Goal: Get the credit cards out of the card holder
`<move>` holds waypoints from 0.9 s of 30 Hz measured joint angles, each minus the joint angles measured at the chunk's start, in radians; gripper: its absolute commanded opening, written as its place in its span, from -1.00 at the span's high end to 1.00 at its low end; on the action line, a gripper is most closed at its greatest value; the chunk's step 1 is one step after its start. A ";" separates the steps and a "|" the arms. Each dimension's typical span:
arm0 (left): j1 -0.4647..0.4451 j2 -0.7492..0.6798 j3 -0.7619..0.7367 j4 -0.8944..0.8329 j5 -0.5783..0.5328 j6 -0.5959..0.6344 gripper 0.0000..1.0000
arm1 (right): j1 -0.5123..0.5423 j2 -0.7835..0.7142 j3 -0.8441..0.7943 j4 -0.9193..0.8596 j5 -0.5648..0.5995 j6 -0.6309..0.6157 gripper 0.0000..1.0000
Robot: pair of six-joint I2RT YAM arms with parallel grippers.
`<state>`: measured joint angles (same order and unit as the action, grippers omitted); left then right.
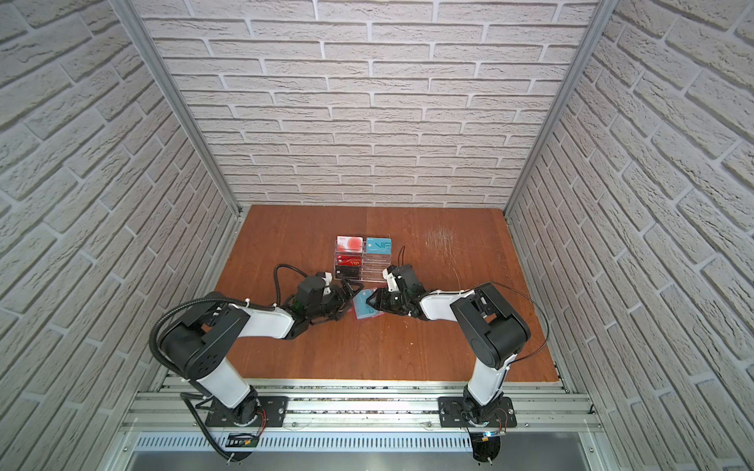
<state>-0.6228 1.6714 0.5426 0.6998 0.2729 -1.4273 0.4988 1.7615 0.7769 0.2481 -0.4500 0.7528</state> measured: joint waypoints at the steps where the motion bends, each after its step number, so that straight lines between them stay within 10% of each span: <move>1: 0.000 0.004 -0.001 0.009 0.001 -0.002 -0.96 | 0.000 0.000 -0.002 0.002 0.000 0.000 0.14; 27: 0.039 0.089 0.004 0.147 0.074 -0.013 -0.96 | -0.004 -0.005 -0.101 0.180 -0.005 0.060 0.18</move>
<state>-0.5835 1.7607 0.5465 0.8471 0.3473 -1.4399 0.4946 1.7569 0.6758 0.4286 -0.4545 0.8124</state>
